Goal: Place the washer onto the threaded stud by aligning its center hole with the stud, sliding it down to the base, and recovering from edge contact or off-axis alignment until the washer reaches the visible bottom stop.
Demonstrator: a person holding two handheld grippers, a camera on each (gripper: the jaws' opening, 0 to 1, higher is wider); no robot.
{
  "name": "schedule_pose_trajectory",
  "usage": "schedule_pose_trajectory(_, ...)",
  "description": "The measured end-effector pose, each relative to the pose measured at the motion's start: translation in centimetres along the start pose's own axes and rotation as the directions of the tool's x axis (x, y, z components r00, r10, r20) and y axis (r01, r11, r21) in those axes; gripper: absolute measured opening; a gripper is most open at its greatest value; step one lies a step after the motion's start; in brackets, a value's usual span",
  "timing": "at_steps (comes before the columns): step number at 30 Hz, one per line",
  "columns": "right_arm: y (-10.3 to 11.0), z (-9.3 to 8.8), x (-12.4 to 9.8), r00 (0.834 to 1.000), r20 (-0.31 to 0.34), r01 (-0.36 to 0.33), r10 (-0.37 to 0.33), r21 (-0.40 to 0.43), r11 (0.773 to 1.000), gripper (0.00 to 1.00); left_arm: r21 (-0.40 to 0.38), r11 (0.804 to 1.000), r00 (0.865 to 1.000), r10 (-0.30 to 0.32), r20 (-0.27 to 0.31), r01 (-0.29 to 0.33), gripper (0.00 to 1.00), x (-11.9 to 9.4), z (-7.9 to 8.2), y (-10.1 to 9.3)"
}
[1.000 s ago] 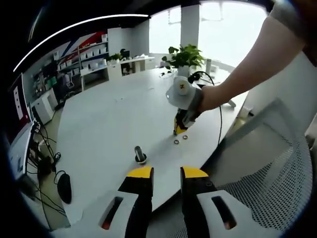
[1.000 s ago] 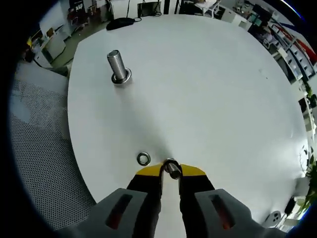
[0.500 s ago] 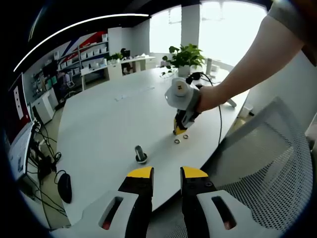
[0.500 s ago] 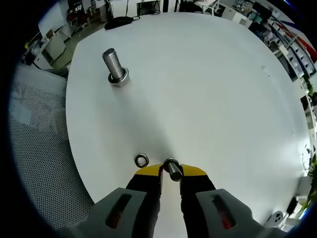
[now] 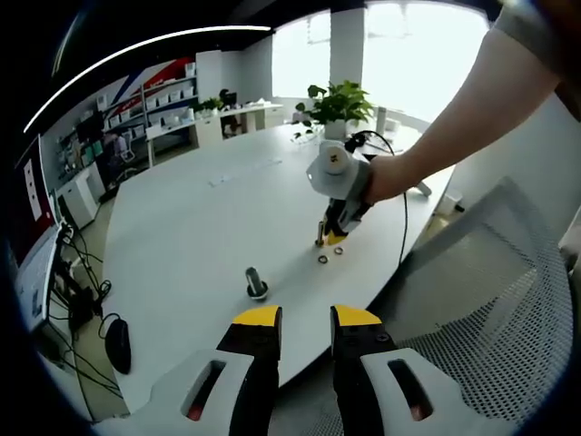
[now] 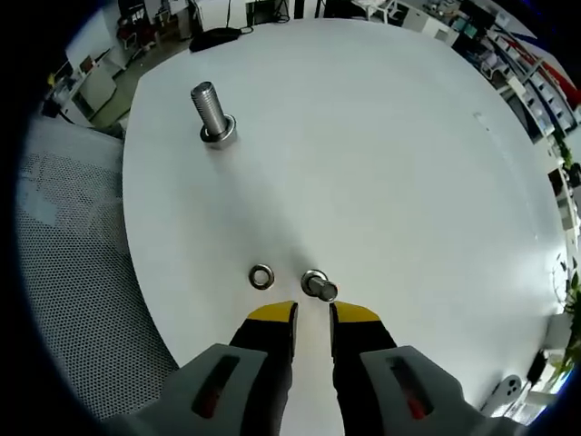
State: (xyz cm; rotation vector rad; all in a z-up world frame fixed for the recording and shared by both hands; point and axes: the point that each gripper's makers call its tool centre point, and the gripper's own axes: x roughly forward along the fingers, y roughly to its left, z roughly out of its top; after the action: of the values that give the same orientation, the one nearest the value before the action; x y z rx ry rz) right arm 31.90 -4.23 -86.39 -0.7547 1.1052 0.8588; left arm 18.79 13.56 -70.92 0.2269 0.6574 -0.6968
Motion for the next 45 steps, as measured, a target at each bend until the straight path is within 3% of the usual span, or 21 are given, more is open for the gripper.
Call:
schedule_pose_trajectory(13,2.1,-1.5,0.2,0.998,-0.017,-0.058,0.059,0.028,0.998,0.19,0.004,1.000,1.000,-0.007,0.001,0.007,0.19,0.0,0.0,-0.2)
schedule_pose_trajectory(18,2.6,-2.6,0.7,0.996,-0.058,-0.066,0.066,-0.009,0.998,0.20,0.005,1.000,1.000,-0.011,0.000,0.011,0.19,0.1,0.0,-0.2)
schedule_pose_trajectory(19,2.7,-2.1,0.7,0.997,-0.024,-0.072,0.072,0.002,0.997,0.19,0.005,1.000,1.000,-0.012,0.001,0.012,0.19,0.0,0.0,-0.2)
schedule_pose_trajectory(26,2.2,-2.0,0.8,0.997,-0.031,-0.070,0.070,0.011,0.997,0.17,0.003,1.000,1.000,-0.005,0.002,0.005,0.18,0.0,0.0,-0.1)
schedule_pose_trajectory(33,2.0,-1.7,1.0,0.991,-0.095,-0.094,0.096,0.022,0.995,0.15,0.007,1.000,1.000,-0.013,-0.004,0.013,0.18,0.1,0.0,-0.2)
schedule_pose_trajectory(36,2.2,-1.8,0.9,0.985,-0.150,-0.096,0.089,-0.042,0.995,0.15,0.004,1.000,1.000,-0.012,-0.002,0.012,0.18,0.1,0.0,-0.2)
schedule_pose_trajectory(42,2.3,-1.7,0.9,0.975,-0.207,-0.101,0.086,-0.064,0.993,0.15,0.005,1.000,1.000,-0.009,-0.006,0.009,0.18,0.1,-0.1,-0.2)
schedule_pose_trajectory(45,2.3,-1.7,1.0,0.963,-0.258,-0.105,0.070,-0.123,0.987,0.15,0.005,1.000,1.000,-0.008,-0.010,0.008,0.18,0.1,-0.2,-0.1)
